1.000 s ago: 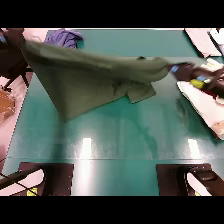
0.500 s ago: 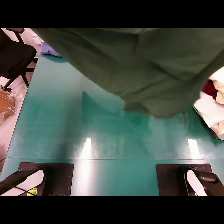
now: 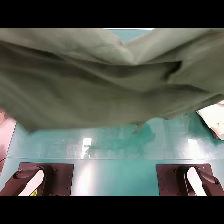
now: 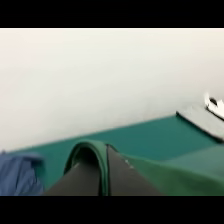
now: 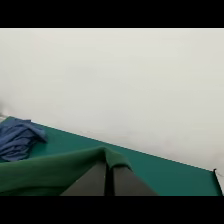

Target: Fold the shirts.

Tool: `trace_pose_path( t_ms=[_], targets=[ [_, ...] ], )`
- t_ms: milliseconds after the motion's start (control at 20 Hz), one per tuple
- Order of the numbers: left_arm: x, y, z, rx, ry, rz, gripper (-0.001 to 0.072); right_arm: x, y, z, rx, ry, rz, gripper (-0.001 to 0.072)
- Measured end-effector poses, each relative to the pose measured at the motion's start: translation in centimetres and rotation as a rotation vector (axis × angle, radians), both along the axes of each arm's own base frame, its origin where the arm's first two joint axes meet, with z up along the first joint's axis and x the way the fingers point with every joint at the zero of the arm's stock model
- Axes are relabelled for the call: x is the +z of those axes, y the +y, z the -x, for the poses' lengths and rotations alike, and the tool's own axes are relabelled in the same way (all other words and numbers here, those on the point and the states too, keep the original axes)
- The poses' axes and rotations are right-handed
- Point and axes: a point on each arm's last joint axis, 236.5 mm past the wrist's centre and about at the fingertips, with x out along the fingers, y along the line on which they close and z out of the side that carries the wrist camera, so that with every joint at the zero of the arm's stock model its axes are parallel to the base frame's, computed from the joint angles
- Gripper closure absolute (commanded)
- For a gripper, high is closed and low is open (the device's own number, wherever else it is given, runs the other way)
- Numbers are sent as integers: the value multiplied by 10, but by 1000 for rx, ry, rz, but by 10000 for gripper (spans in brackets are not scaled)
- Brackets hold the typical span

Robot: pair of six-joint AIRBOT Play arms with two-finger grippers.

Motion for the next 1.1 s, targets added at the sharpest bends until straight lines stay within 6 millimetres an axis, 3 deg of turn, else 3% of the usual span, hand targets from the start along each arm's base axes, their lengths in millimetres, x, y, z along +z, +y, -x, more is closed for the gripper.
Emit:
trace_pose_path(
  t_ms=[50, 150, 300, 650, 850, 1000, 1100],
  targets=[
    [-4, 2, -2, 8, 11, 0, 686, -7, -7, -9, -14, 37, -24, 682],
    [-28, 8, -25, 24, 95, 7, 687, -28, -18, -36, 14, 132, -101, 682],
    [-95, 13, -87, 8, 312, 45, 686, -84, -27, -93, 119, 332, -236, 682],
    [-313, 20, -253, -43, 755, 189, 687, -311, 0, -268, 218, 853, -353, 683],
    [-422, 30, -338, -11, 839, 317, 687, -400, -2, -355, 176, 938, -392, 683],
    [-483, 36, -370, 13, 880, 386, 687, -438, -2, -390, 155, 984, -437, 682],
    [-507, 41, -376, 25, 905, 382, 688, -457, 3, -387, 172, 1053, -441, 683]
  ],
)
